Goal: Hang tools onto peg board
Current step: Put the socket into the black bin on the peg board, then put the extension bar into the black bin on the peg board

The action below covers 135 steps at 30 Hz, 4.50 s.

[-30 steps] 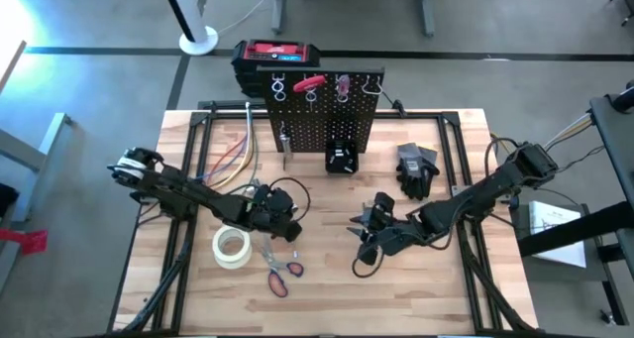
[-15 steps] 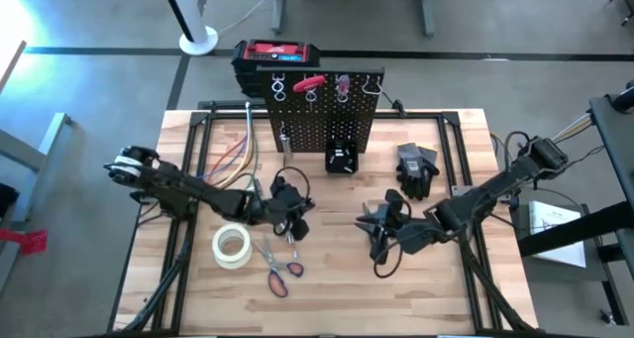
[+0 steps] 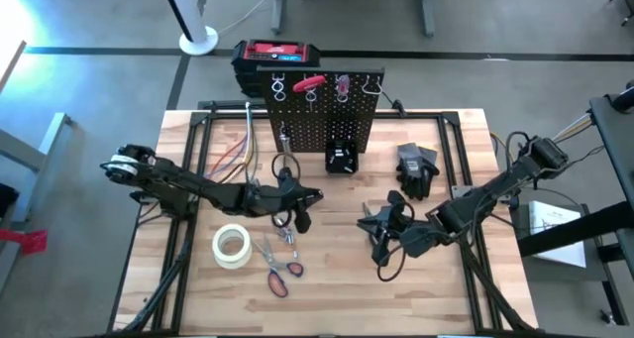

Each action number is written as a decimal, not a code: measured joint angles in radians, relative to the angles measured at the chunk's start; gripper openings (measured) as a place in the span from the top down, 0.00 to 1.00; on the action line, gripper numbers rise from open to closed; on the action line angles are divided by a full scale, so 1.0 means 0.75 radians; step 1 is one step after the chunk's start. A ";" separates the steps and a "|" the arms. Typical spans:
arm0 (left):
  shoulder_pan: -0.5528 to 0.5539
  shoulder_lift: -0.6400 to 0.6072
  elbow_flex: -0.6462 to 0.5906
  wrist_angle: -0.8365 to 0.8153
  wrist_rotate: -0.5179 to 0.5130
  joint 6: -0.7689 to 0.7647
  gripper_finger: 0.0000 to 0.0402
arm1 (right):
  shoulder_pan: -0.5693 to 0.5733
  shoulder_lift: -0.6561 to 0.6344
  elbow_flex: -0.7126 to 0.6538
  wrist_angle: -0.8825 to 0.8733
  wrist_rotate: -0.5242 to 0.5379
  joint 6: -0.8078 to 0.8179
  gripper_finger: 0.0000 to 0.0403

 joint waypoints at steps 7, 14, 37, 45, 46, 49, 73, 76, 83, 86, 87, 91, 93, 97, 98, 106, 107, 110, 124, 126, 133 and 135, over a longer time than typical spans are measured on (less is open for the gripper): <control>0.053 -0.024 0.000 0.147 0.055 0.075 0.88 | 0.009 -0.011 0.000 0.000 0.158 0.057 0.94; 0.155 -0.025 0.000 0.212 0.090 0.075 0.88 | 0.018 -0.015 0.000 0.000 0.226 0.059 0.95; 0.319 0.141 0.145 0.286 0.174 0.104 0.88 | 0.034 -0.029 -0.001 -0.006 0.389 0.103 0.95; 0.328 0.219 0.382 -0.050 0.170 0.136 0.88 | 0.041 -0.028 -0.001 -0.063 0.378 0.131 0.95; 0.328 0.220 0.387 -0.049 0.168 0.136 0.88 | 0.041 -0.028 -0.001 -0.078 0.378 0.141 0.95; 0.335 0.220 0.388 -0.050 0.141 0.131 0.88 | 0.041 -0.028 -0.002 -0.115 0.378 0.176 0.95; 0.413 0.228 0.370 -0.070 0.241 0.074 0.60 | 0.041 -0.027 -0.002 -0.116 0.294 0.211 0.95; 0.413 0.228 0.370 -0.072 0.249 0.074 0.56 | 0.041 -0.027 -0.002 -0.116 0.294 0.210 0.95; 0.338 0.218 0.366 -0.078 0.255 0.074 0.54 | 0.041 -0.026 -0.005 -0.172 0.294 0.207 0.95; 0.289 0.211 0.353 -0.078 0.250 0.104 0.54 | 0.043 -0.026 -0.028 -0.176 0.276 0.209 0.95; 0.269 0.209 0.345 -0.077 0.247 0.110 0.54 | 0.044 -0.026 -0.038 -0.176 0.256 0.211 0.95; 0.188 0.174 0.269 -0.025 0.232 0.116 0.54 | 0.044 -0.026 -0.099 -0.164 0.181 0.251 0.92; 0.149 0.143 0.196 0.034 0.204 0.116 0.54 | 0.044 -0.026 -0.135 -0.139 0.159 0.273 0.90; 0.076 0.059 0.022 0.174 0.189 0.106 0.54 | 0.044 -0.026 -0.241 0.086 0.137 0.214 0.83; 0.057 0.039 -0.019 0.205 0.190 0.105 0.54 | 0.044 -0.026 -0.270 0.176 0.122 0.155 0.82; -0.165 -0.063 -0.293 0.332 0.006 -0.059 0.54 | 0.007 -0.026 -0.436 0.793 -0.099 -0.279 0.67; -0.205 -0.075 -0.326 0.329 -0.028 -0.085 0.54 | -0.010 -0.026 -0.436 0.801 -0.106 -0.266 0.65; -0.340 -0.108 -0.408 0.323 -0.171 -0.142 0.54 | -0.048 -0.017 -0.434 0.797 -0.169 -0.242 0.59; -0.479 -0.110 -0.507 0.063 -0.336 -0.498 0.54 | -0.255 0.560 -0.112 0.981 -0.298 -0.161 0.38; -0.476 -0.116 -0.532 0.027 -0.336 -0.518 0.54 | -0.287 0.662 -0.041 0.971 -0.351 -0.119 0.38; -0.468 -0.126 -0.563 -0.011 -0.254 -0.554 0.54 | -0.332 0.938 0.230 0.954 -0.368 -0.106 0.43; -0.462 -0.128 -0.567 -0.058 -0.249 -0.602 0.56 | -0.340 1.004 0.317 0.905 -0.371 -0.105 0.45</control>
